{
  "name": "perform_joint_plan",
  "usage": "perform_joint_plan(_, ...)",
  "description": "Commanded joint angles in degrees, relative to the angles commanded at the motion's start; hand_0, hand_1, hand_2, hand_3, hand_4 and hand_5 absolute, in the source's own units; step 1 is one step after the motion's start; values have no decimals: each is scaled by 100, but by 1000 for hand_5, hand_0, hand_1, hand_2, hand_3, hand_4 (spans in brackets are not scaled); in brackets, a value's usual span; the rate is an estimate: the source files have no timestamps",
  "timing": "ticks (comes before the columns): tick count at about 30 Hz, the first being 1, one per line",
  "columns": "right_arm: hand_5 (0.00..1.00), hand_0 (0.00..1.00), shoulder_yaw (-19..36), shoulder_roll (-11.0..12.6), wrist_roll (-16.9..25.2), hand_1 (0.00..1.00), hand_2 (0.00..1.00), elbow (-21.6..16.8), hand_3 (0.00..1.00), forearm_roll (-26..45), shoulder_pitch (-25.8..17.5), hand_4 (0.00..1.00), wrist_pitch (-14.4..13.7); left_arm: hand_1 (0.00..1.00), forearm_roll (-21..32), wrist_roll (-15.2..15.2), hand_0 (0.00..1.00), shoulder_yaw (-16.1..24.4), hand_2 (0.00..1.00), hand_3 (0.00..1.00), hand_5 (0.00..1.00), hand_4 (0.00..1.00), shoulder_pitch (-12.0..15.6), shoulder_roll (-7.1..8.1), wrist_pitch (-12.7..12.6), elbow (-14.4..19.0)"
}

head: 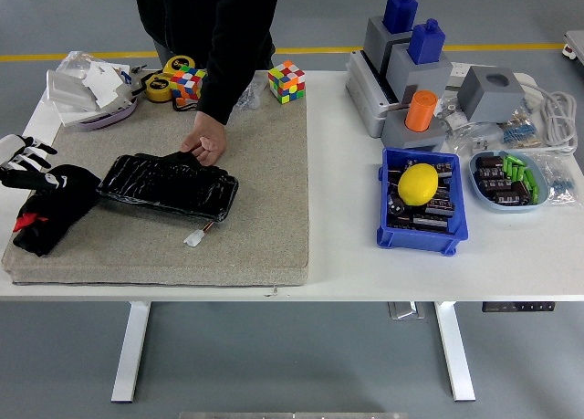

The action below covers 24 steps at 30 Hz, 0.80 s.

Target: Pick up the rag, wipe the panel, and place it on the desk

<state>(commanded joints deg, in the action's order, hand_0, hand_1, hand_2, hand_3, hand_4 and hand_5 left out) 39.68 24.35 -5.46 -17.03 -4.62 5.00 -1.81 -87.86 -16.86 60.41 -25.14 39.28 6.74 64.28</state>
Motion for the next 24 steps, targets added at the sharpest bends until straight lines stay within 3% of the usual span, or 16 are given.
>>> perform_joint_plan(7,510,728,7,8,-3,682,683,2,593,3,0,998,-3,684,-16,-18,569,-92,729,808,384,996,7,-120,18,-92)
perform_joint_plan(24,512,728,25,24,13,680,683,-4,593,16,-8,998,-6,691,-71,27,576,-205,730,812,384,998,87,-212,-23,-232)
